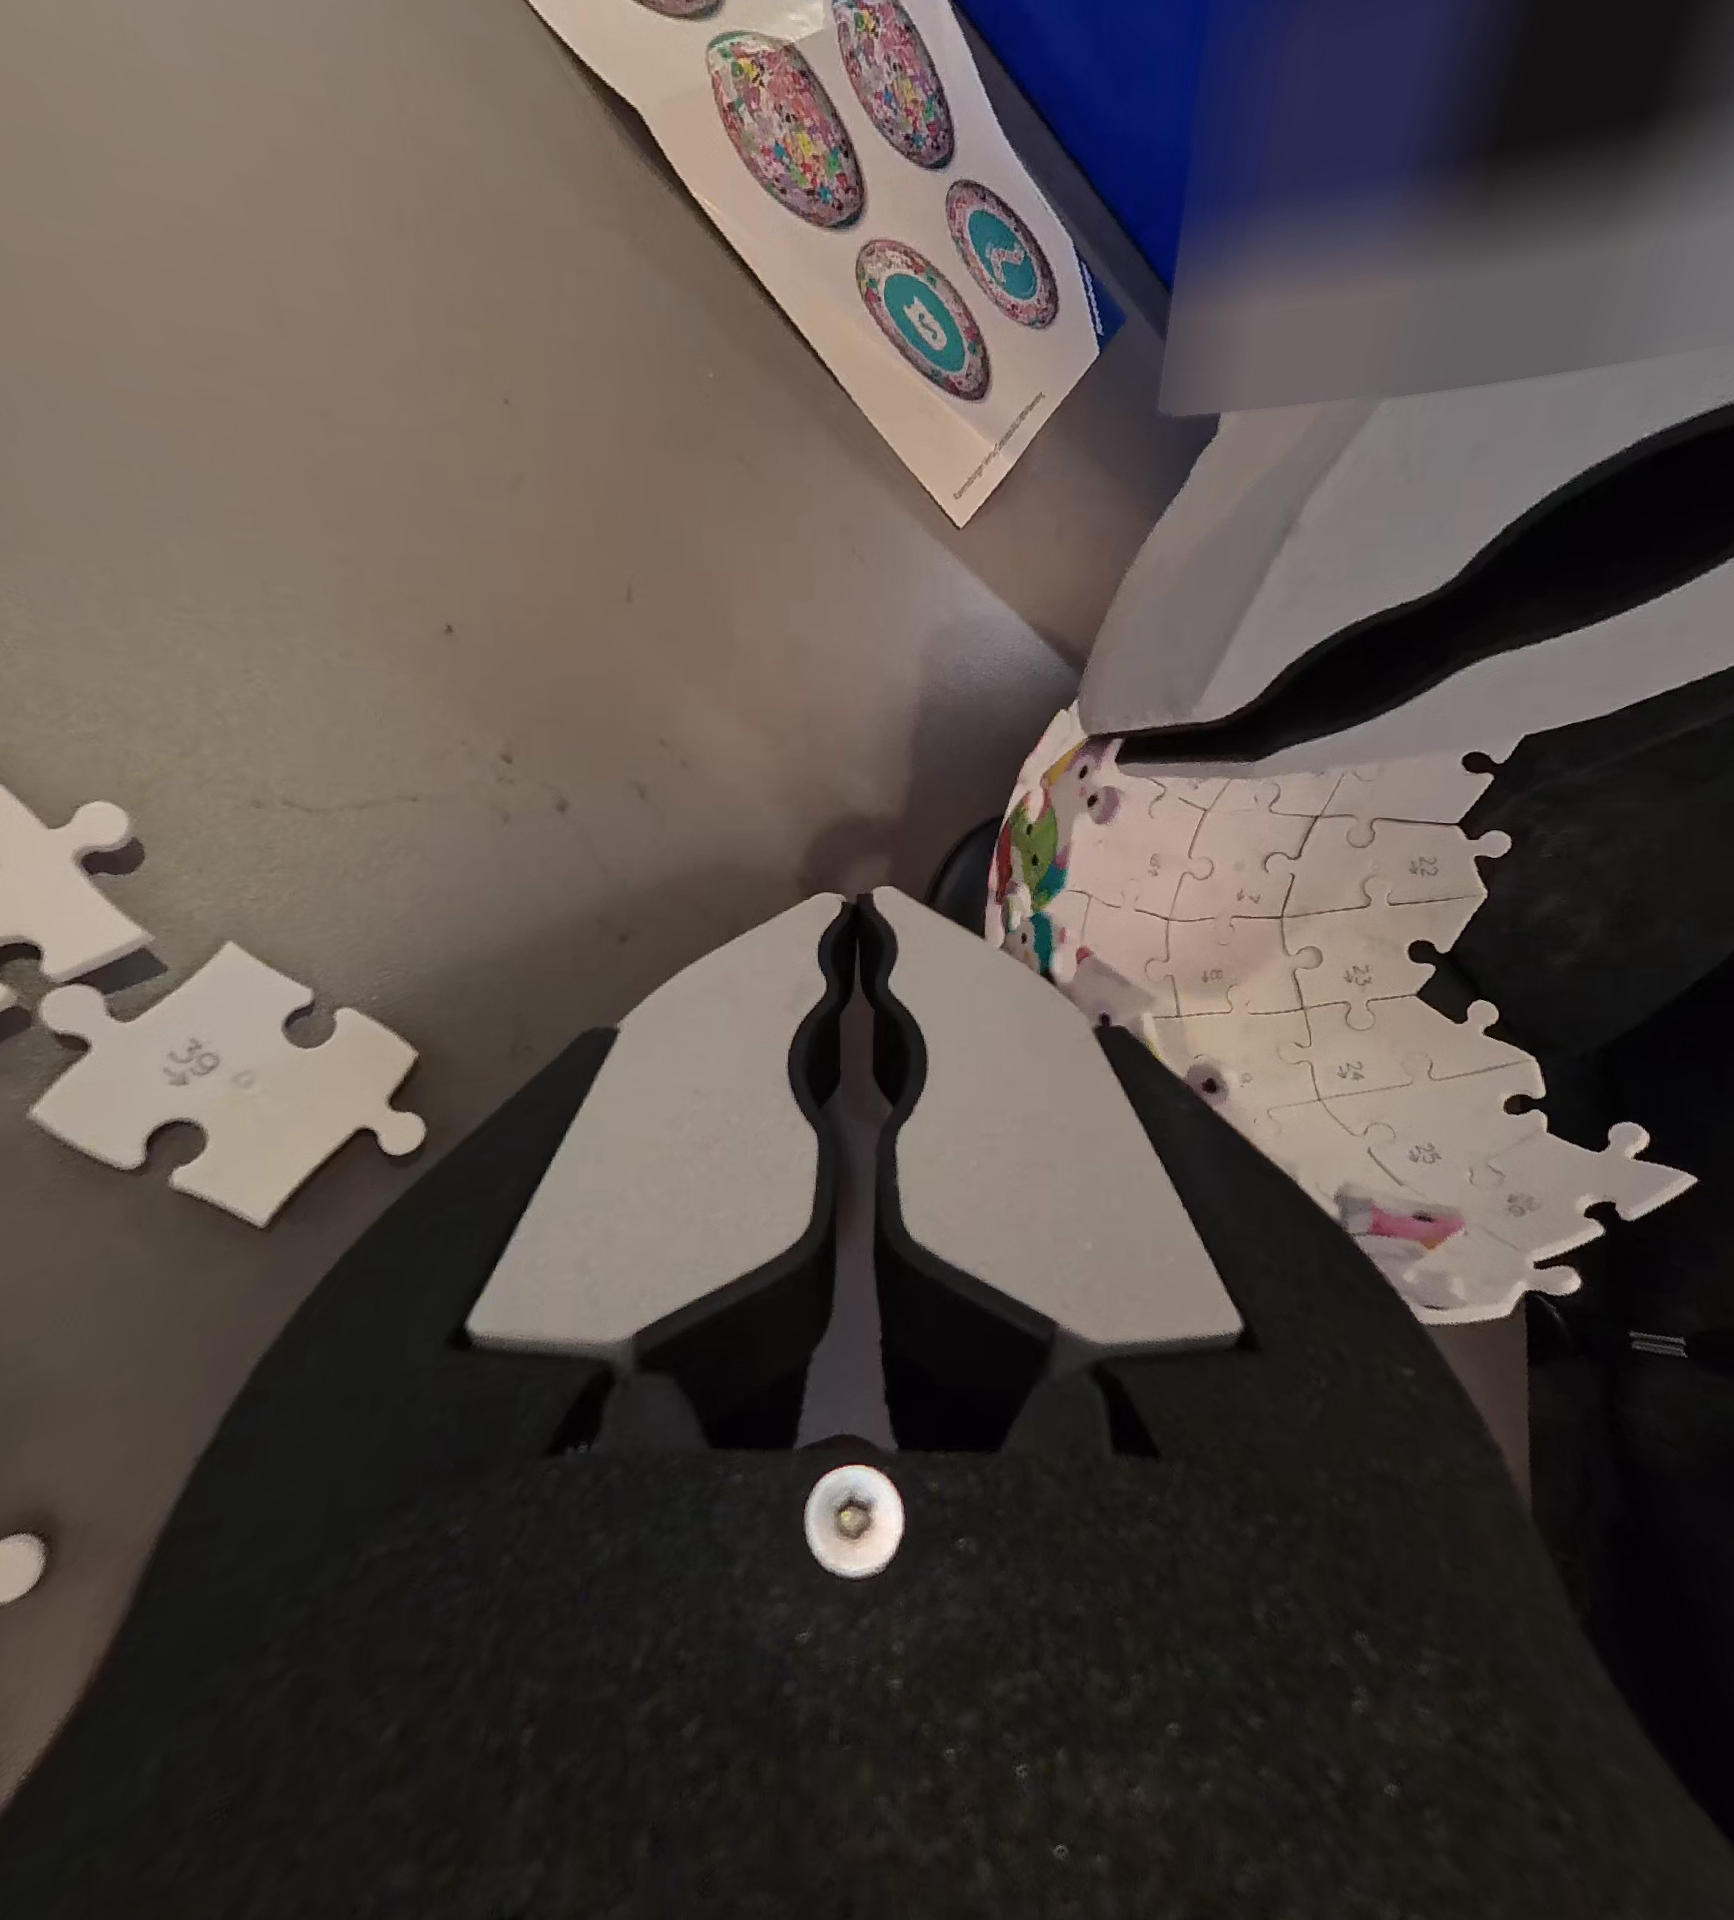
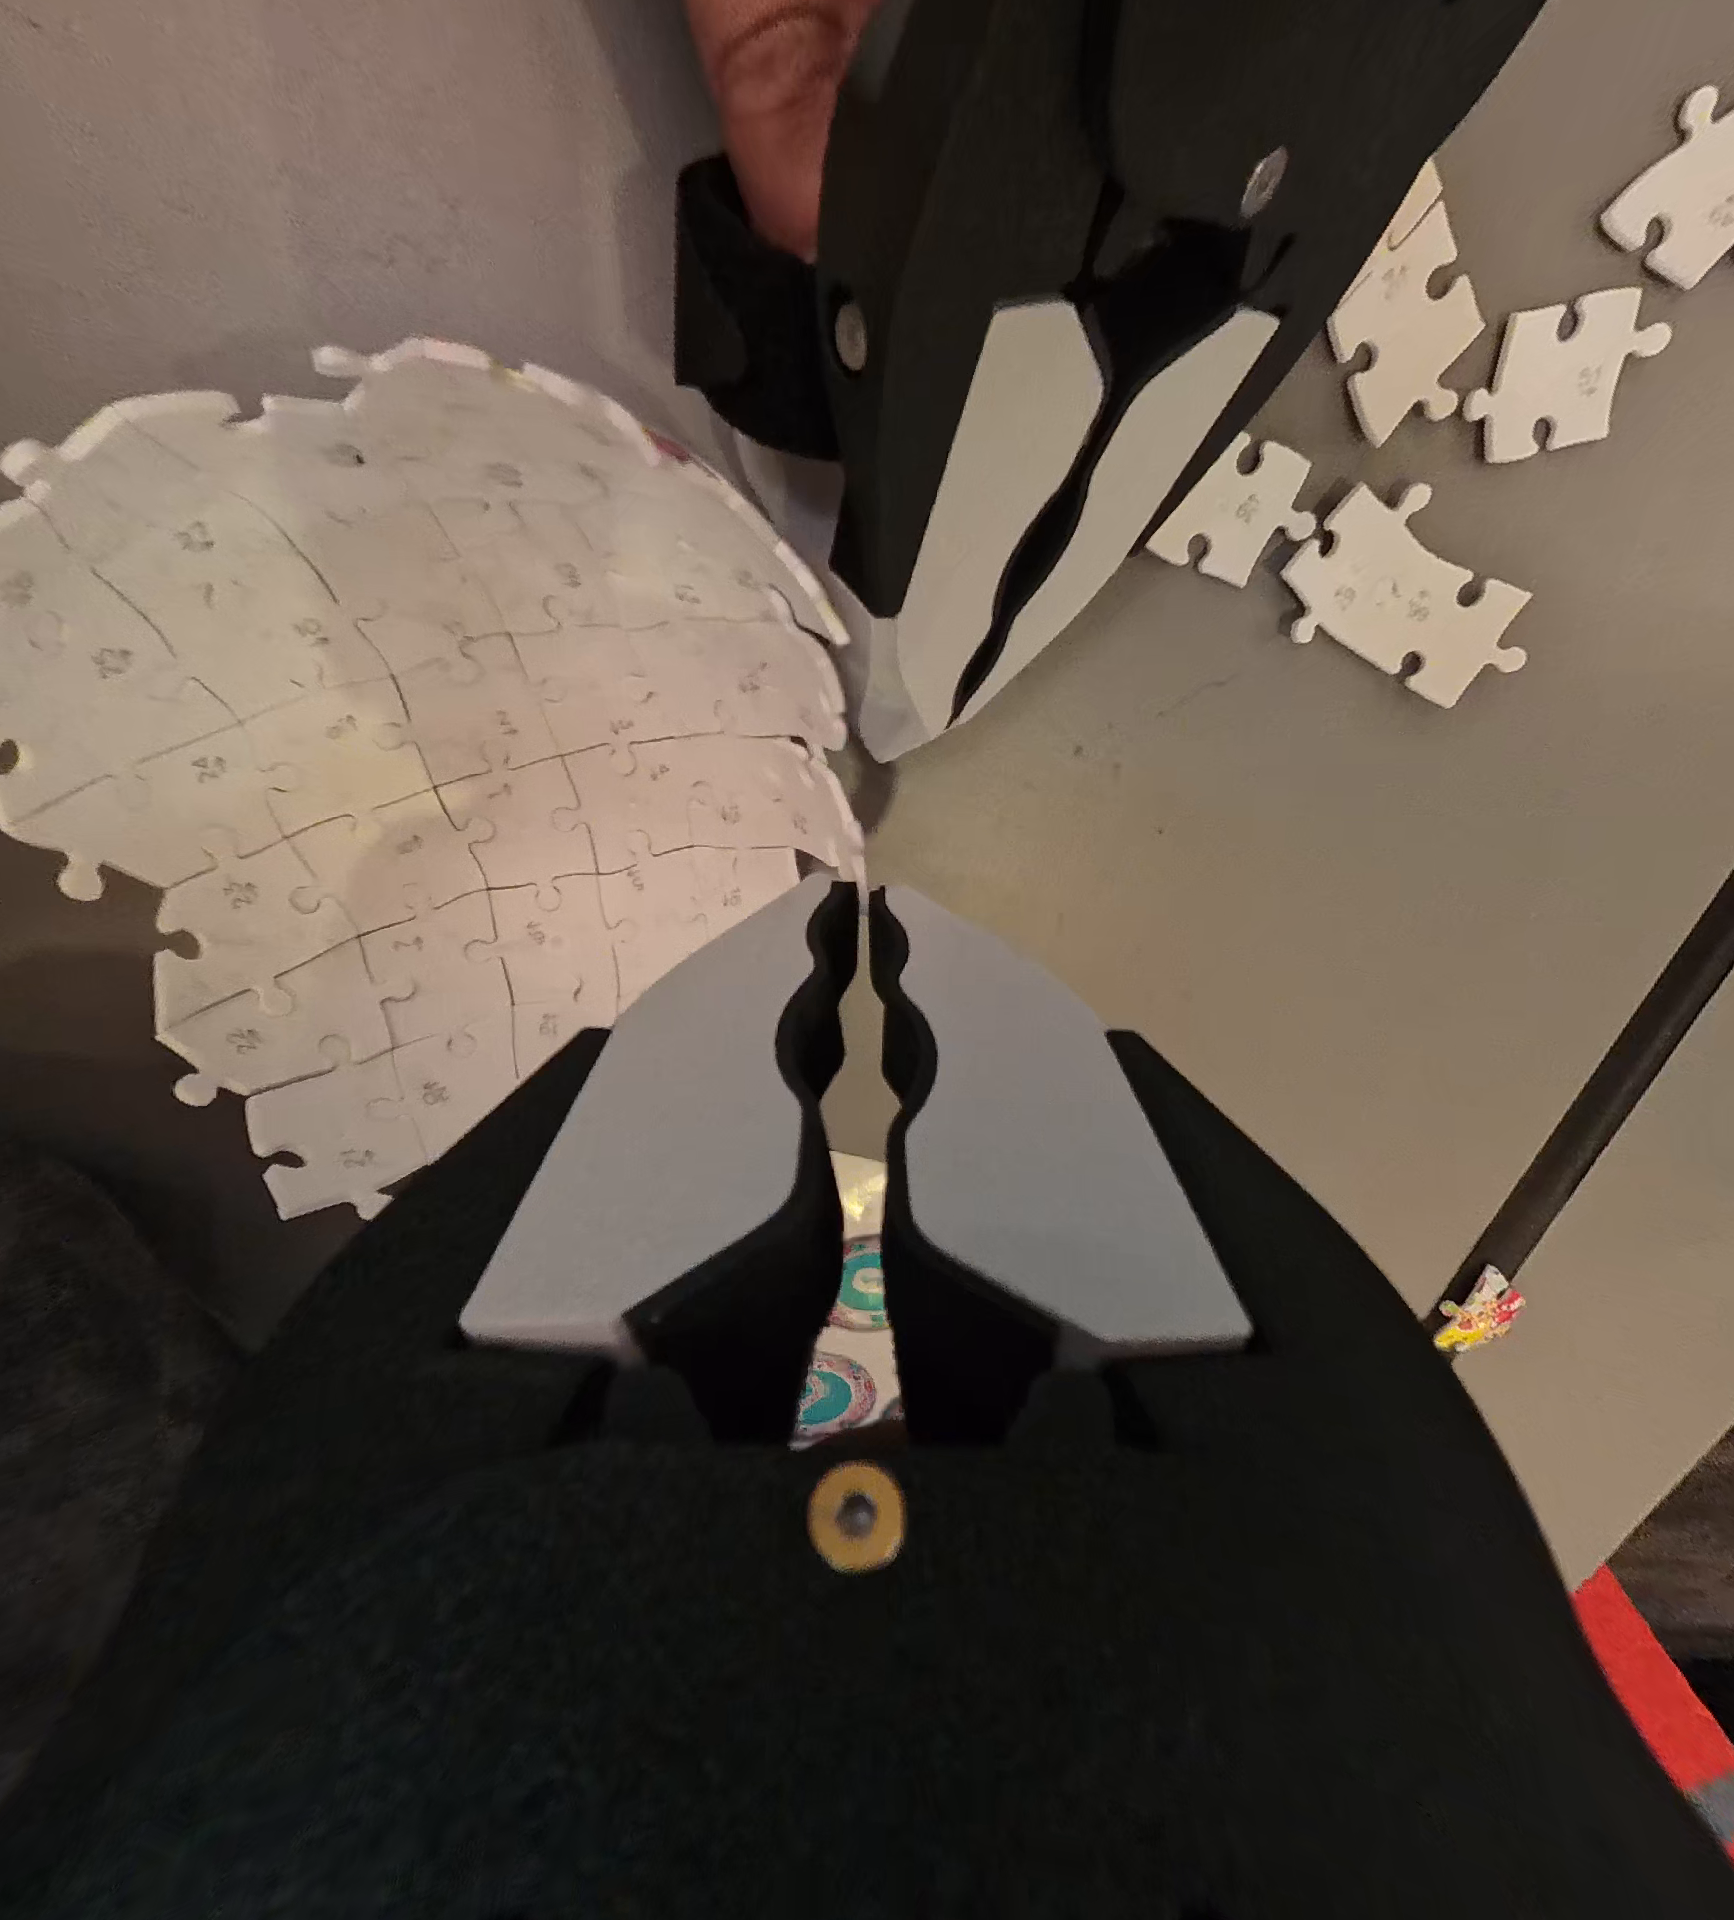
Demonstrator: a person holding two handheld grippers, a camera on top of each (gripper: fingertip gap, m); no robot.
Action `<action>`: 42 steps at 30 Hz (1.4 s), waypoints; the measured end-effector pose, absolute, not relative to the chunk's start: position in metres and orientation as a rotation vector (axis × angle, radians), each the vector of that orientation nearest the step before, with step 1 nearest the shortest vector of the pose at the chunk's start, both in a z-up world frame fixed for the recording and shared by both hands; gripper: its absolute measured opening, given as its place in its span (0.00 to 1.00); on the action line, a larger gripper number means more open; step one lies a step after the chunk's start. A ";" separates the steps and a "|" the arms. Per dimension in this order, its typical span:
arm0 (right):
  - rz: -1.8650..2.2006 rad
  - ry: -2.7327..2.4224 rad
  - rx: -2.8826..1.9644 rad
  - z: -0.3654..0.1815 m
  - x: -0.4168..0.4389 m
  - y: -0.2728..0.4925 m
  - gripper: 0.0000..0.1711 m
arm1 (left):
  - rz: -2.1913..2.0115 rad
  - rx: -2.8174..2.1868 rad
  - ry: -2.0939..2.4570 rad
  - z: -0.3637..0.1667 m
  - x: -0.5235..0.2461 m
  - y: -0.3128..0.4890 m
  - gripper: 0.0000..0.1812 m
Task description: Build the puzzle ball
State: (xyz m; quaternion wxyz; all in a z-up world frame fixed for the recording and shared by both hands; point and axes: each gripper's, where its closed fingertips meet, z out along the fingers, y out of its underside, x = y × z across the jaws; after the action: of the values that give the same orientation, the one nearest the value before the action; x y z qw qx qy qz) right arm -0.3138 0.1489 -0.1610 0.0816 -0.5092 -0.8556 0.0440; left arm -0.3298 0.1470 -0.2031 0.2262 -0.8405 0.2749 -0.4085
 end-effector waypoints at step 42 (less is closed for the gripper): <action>-0.063 -2.480 -1.668 -0.166 -0.320 0.153 0.02 | -1.147 -2.321 0.740 -0.205 -0.322 0.151 0.00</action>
State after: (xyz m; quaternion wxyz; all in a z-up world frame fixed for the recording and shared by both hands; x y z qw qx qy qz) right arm -0.3196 0.1534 -0.1659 0.0762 -0.5564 -0.8272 -0.0209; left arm -0.3222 0.1505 -0.2048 0.2226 -0.8404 0.2679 -0.4152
